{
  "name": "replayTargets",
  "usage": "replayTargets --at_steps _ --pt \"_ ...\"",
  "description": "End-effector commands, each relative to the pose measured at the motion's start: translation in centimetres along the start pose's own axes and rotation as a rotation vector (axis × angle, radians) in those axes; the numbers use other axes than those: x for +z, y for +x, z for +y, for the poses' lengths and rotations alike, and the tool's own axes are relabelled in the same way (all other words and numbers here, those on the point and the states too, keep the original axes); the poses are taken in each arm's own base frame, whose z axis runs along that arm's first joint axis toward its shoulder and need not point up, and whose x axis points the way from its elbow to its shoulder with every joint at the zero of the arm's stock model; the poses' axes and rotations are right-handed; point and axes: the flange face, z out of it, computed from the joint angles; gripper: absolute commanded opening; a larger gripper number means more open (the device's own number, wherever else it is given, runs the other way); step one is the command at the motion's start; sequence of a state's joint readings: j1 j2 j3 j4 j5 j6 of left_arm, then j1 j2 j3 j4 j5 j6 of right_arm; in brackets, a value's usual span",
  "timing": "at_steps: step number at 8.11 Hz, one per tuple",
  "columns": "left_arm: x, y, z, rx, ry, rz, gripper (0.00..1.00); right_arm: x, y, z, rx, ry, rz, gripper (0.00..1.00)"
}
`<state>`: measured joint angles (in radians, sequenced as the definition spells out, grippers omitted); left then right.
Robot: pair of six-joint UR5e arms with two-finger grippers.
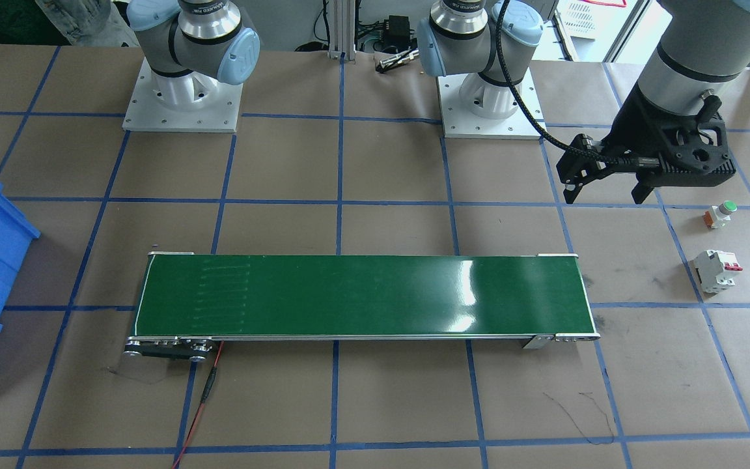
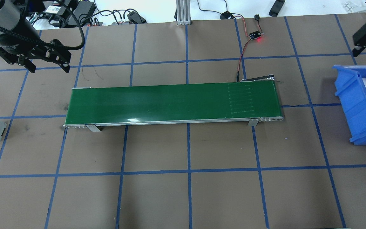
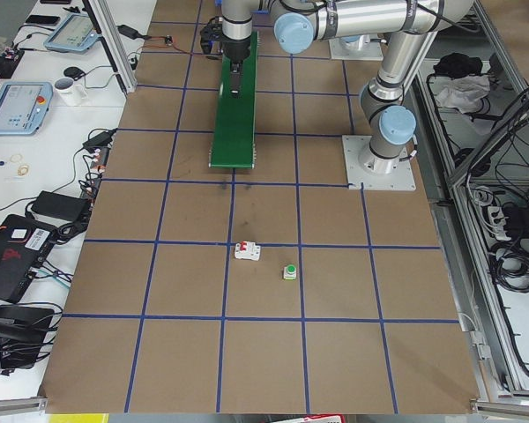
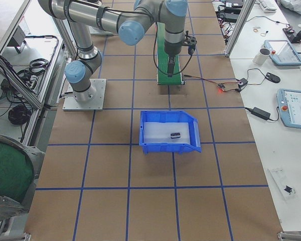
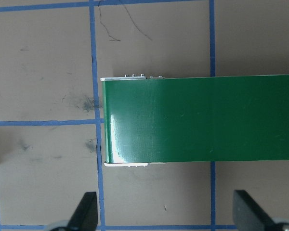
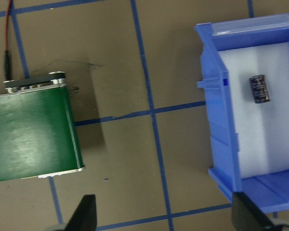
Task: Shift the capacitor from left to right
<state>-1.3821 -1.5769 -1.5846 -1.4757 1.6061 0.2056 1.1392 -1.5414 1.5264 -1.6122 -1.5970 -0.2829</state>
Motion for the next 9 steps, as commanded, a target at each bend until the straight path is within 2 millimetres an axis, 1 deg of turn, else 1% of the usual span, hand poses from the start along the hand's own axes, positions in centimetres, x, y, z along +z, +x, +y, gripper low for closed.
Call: replayTargets --at_steps 1,2,3,4,6,9 --pt "0.0 0.0 0.0 0.000 0.000 0.000 1.00 -1.5 -12.6 2.1 0.037 -0.001 -0.017 1.00" --pt "0.0 0.0 0.0 0.000 0.000 0.000 1.00 -1.5 -15.9 3.0 0.073 -0.006 -0.023 1.00" --pt "0.0 0.0 0.0 0.000 0.000 0.000 1.00 -1.1 -18.1 3.5 0.081 -0.015 -0.029 1.00" --pt "0.0 0.0 0.0 0.000 0.000 0.000 1.00 -0.8 -18.7 3.8 0.075 -0.021 -0.031 1.00" --pt "0.0 0.0 0.0 0.000 0.000 0.000 1.00 -0.7 -20.7 4.2 0.077 -0.033 -0.121 1.00" --pt "0.0 0.0 0.0 0.000 0.000 0.000 1.00 -1.0 -20.4 4.5 0.065 -0.023 -0.097 1.00"
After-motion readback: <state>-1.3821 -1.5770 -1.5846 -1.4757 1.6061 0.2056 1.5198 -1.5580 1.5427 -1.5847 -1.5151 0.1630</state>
